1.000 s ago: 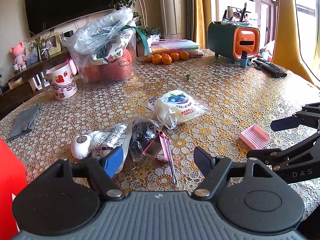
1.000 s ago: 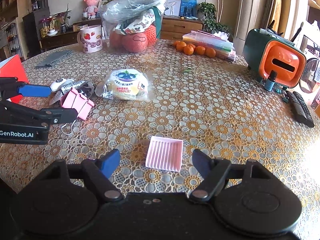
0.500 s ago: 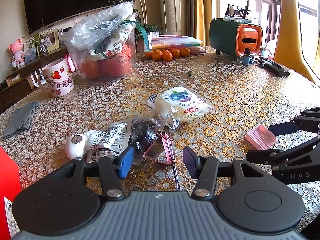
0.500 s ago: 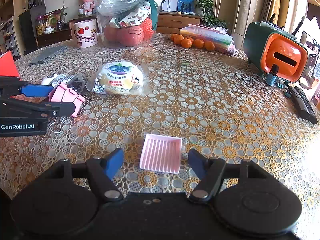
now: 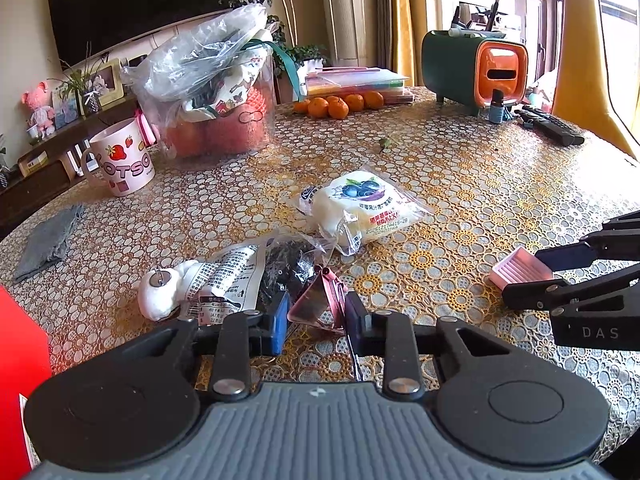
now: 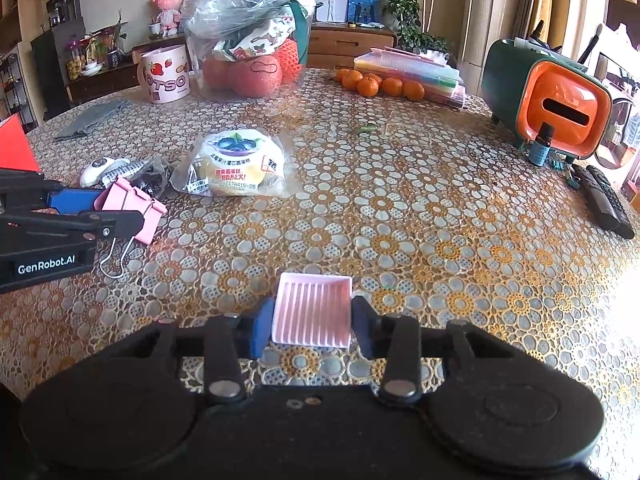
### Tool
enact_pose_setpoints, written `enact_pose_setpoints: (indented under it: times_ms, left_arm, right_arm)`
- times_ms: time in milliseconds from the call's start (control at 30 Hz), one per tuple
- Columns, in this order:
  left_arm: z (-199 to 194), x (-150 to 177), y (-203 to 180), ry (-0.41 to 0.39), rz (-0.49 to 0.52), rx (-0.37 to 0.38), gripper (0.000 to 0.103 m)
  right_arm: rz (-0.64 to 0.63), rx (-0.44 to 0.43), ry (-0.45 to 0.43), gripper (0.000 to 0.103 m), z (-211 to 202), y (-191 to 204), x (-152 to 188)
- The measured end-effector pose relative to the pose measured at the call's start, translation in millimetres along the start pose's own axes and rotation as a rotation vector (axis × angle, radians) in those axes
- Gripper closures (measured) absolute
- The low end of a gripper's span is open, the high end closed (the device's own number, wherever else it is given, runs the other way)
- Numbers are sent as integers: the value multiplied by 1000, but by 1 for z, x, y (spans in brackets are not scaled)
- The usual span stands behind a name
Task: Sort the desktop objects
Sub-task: 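Close the left gripper on the binder clip while the right gripper closes on the pink tray, then lift and carry the binder clip and pink tray in both grippers to the box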
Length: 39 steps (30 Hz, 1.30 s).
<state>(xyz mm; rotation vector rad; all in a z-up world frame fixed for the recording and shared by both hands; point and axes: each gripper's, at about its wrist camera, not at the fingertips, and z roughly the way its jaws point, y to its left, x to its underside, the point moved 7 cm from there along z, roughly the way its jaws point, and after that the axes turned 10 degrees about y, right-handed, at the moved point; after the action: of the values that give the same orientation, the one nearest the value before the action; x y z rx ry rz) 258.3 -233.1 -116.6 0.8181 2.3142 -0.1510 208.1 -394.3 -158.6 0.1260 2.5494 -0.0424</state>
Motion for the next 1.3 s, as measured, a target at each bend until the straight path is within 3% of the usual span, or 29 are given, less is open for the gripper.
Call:
enact_pose_setpoints:
  times_ms: [767, 1300]
  left_arm:
    - [-42, 33, 6, -20, -84, 32, 81]
    - [-108, 62, 27, -68, -168, 42, 81]
  right_arm:
    - [-69, -33, -13, 62, -40, 44, 6]
    - [-122, -119, -40, 62, -85, 92, 15]
